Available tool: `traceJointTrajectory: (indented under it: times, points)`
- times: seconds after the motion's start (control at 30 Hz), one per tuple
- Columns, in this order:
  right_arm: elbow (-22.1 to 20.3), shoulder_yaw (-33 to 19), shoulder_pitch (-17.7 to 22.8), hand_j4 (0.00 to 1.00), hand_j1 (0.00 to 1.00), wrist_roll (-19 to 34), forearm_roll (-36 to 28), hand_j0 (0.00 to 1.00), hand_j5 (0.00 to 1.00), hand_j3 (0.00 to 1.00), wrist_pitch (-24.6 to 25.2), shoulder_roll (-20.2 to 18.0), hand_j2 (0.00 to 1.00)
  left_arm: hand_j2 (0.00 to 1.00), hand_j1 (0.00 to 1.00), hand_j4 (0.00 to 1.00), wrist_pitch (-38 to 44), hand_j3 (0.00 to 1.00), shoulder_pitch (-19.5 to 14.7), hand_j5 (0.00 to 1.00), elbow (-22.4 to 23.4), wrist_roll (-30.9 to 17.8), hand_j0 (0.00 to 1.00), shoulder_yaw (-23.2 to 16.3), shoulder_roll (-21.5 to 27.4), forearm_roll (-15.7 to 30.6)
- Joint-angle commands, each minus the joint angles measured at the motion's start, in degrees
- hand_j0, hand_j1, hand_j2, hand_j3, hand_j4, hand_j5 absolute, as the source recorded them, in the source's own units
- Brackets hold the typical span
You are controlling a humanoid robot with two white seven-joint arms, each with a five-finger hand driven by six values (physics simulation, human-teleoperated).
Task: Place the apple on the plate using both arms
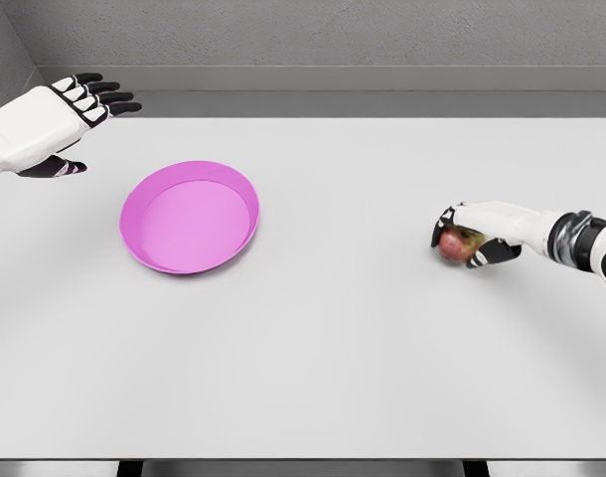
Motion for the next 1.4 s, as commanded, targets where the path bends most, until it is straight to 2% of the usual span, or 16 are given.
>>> traceJointTrajectory:
  times: [0.0, 0.2, 0.63, 0.87, 1.07, 1.37]
  points:
    - [0.0, -0.1, -0.1, 0.5, 0.5, 0.0, -0.1, 0.5, 0.5, 0.5, -0.1, 0.0, 0.5, 1.0, 1.0, 1.0, 0.0, 1.0, 0.0, 1.0, 0.0, 0.0, 1.0, 0.1, 0.1, 0.4]
    - [-2.4, -0.1, -0.9, 0.5, 0.5, 0.0, -0.1, 0.5, 0.5, 0.5, -0.6, 0.2, 0.5, 1.0, 1.0, 1.0, 0.0, 1.0, -0.2, 1.0, 0.1, 0.1, 1.0, 0.1, 0.1, 0.5]
    - [-2.5, 0.5, -2.5, 0.5, 0.5, 0.1, -0.2, 0.5, 0.5, 0.5, -6.3, 5.1, 0.5, 1.0, 1.0, 1.0, 0.0, 1.0, -0.2, 1.0, 0.1, 0.1, 1.0, 0.1, 0.1, 0.5]
    - [-2.5, 1.2, -3.2, 0.5, 0.5, 0.1, -0.2, 0.5, 0.5, 0.5, -8.7, 6.1, 0.5, 1.0, 1.0, 1.0, 0.0, 1.0, -0.2, 1.0, 0.1, 0.1, 1.0, 0.1, 0.1, 0.5]
    - [-2.5, 3.8, -5.4, 0.5, 0.5, 0.1, -0.2, 0.5, 0.5, 0.5, -8.6, 9.0, 0.5, 1.0, 1.0, 1.0, 0.0, 1.0, -0.3, 1.0, 0.1, 0.1, 1.0, 0.1, 0.1, 0.5]
    - [-2.5, 5.6, -6.7, 0.5, 0.5, 0.1, -0.2, 0.5, 0.5, 0.5, -8.6, 10.8, 0.5, 1.0, 1.0, 1.0, 0.0, 1.0, -0.2, 1.0, 0.1, 0.1, 1.0, 0.1, 0.1, 0.5]
